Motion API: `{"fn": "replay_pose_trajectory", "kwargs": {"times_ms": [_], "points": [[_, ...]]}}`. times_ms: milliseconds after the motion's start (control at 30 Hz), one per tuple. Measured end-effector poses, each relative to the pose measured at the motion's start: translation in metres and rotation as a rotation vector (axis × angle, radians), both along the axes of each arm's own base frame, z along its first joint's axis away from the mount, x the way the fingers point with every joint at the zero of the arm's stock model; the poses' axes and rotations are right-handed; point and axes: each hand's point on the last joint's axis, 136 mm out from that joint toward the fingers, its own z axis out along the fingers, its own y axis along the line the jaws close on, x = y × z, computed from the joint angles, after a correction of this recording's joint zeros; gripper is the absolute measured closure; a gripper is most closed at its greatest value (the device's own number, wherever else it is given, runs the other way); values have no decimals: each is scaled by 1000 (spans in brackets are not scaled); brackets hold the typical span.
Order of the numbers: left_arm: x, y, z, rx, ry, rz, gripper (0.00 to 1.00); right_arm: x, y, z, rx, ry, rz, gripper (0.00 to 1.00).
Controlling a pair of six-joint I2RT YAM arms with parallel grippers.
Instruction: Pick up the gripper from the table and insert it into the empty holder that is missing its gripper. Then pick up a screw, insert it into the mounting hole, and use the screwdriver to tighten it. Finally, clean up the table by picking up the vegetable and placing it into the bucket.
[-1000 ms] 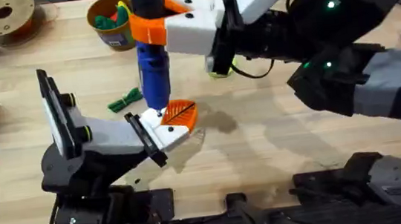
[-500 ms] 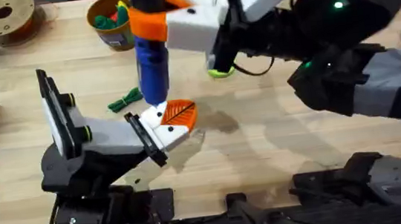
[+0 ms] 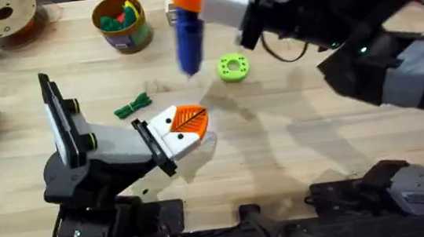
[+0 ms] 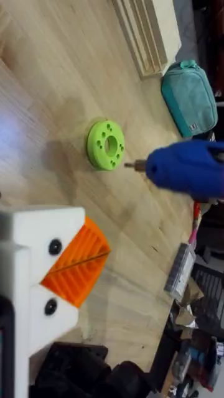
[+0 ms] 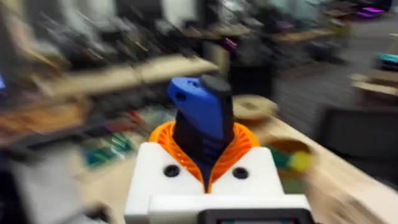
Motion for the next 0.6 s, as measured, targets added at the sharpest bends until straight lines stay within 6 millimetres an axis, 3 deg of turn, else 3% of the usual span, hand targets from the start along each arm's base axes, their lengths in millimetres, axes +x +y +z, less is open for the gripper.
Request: {"fn": "replay_pose_trajectory", "kwargs": {"times_ms": [167, 300, 400, 433, 600], "points": [[0, 0, 0, 0, 0, 0, 997, 57, -50, -56, -292, -88, -257, 970], [0, 0, 0, 0, 0, 0, 997, 95, -99, -74, -510, -241, -481, 970], [0, 0, 0, 0, 0, 0, 997, 112, -130, -85, -683, -330, -600, 970], [0, 0, 0, 0, 0, 0, 997, 120, -156, -111, -911, -375, -652, 970], [0, 0, 0, 0, 0, 0, 997, 131, -193, -168, -1275, -401, -641, 970]]}}
